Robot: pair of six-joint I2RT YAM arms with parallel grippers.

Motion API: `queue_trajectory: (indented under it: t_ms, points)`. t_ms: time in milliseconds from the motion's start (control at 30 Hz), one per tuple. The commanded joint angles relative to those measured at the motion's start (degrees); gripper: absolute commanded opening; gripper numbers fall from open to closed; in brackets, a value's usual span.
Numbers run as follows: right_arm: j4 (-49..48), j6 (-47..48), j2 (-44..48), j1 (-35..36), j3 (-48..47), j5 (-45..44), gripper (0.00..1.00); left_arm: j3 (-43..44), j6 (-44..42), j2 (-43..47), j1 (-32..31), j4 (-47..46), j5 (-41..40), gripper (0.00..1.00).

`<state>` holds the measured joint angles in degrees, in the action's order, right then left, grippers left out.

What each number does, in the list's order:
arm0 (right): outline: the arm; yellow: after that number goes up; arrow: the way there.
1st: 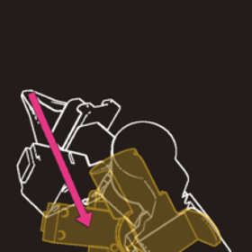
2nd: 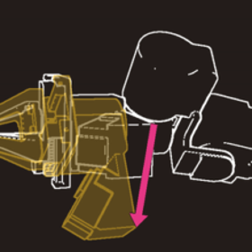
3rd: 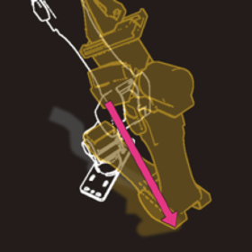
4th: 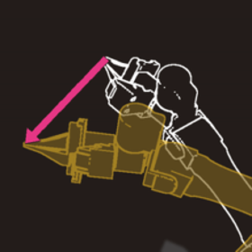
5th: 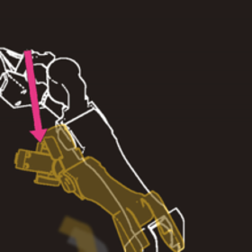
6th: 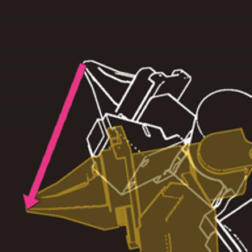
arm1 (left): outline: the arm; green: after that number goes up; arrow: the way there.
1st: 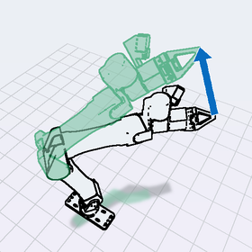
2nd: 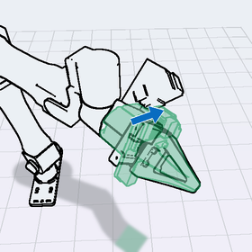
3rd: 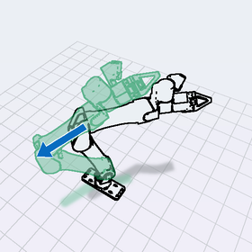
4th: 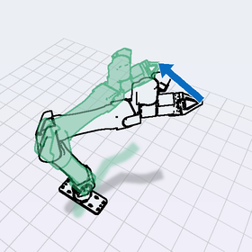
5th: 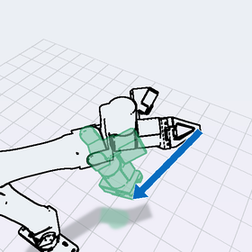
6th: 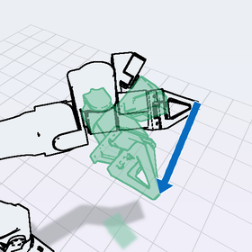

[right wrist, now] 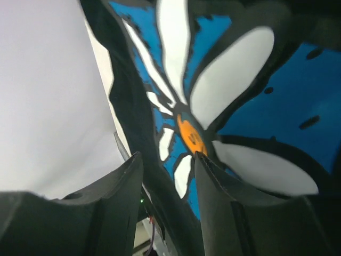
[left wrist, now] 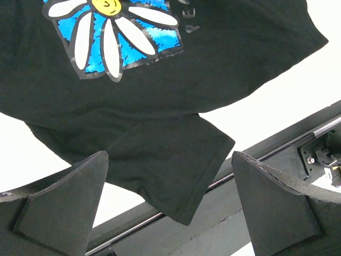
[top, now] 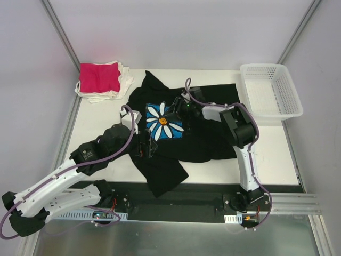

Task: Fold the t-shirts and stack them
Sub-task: Flatten out the tshirt

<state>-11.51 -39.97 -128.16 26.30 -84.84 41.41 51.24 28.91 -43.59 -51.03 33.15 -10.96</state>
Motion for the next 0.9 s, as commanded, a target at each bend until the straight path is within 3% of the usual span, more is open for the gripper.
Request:
queue_trajectory:
  t_ms: [0,333,600,867]
  points:
    - [-7.8,-5.9,-3.8,3.0,-1.0,5.0,0.45,1.0,-1.6,-1.5,-0.4,-1.9,-0.1,0.99]
    - [-10.5,-12.3,-11.1,2.5,-6.6,4.8,0.45,3.1,-1.3,-4.0,-0.4,-1.9,-1.0,0.99]
    - [-9.6,-15.7,-16.9,-3.3,-15.9,5.4,0.45,5.2,-2.4,-3.6,-0.2,-1.5,-2.6,0.99]
    - [0.2,-12.3,-22.4,-10.6,-29.6,3.5,0.46,6.4,-4.3,-4.5,-0.3,-0.5,-4.0,0.99]
